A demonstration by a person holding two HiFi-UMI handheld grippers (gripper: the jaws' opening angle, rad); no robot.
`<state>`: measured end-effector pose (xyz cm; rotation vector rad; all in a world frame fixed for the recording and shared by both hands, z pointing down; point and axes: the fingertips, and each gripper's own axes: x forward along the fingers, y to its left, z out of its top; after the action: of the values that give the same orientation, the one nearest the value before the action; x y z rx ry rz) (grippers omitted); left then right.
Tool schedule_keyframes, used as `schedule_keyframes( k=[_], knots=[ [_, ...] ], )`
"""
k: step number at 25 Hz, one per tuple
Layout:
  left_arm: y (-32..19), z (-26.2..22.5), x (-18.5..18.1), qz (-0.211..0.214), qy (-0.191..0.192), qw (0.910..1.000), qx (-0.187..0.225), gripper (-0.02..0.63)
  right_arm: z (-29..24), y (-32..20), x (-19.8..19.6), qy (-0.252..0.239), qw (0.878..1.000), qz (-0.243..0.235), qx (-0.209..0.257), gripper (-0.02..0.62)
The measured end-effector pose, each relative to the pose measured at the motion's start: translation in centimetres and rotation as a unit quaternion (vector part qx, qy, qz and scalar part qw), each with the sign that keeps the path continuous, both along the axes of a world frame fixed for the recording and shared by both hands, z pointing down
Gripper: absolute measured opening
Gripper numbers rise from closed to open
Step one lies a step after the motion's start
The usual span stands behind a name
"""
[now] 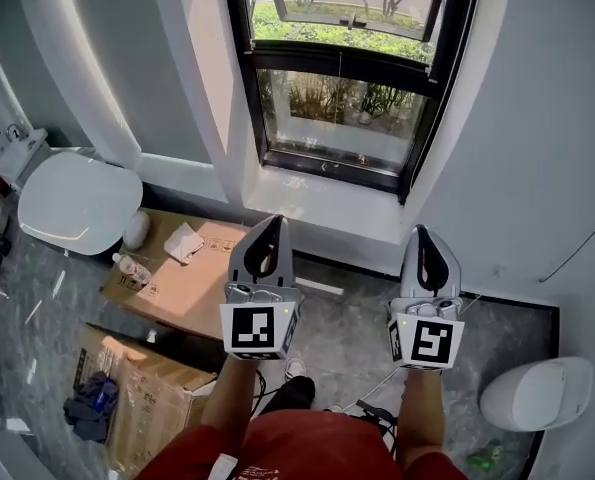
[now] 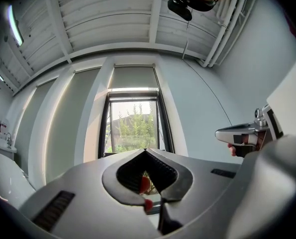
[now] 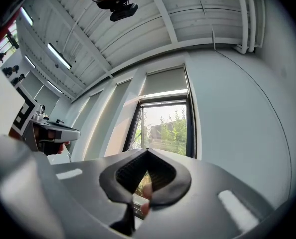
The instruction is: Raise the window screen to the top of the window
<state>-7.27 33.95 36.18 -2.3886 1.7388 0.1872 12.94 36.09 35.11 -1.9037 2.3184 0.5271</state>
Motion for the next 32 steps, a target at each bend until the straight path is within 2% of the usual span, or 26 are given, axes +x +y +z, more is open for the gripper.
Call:
schedule_keyframes(
  k=[9,12,16,25,32],
  knots=[
    [-7.0,1.1,-4.4,0.026,0.021,0.9985,-0.044,0.005,0.5,-6.5,-4.9,-0.002,1.0,0.002,-0.018,0.009],
    [-9.0,1.1,-5.4,0.039,0.02,0.9982,-0.041,0.005,0.1,-8.4,-6.1,-0.008,1.0,0.002,-0.015,0.009],
    [-11.0,0.2,-6.7,0.038,0.022,0.9985,-0.031,0.005,-0.9,-10.5,-7.3,0.01,1.0,0.001,-0.009,0.008],
    [-15.8,0.3,-7.1,0.035,0.01,0.9991,-0.019,0.005,-1.0,-15.8,-6.1,-0.008,1.0,0.011,0.006,0.009],
    [-22.5,0.5,-5.0,0.022,0.002,0.9997,-0.011,0.005,0.1,-22.7,-3.6,-0.006,1.0,0.016,0.008,0.009]
  ],
)
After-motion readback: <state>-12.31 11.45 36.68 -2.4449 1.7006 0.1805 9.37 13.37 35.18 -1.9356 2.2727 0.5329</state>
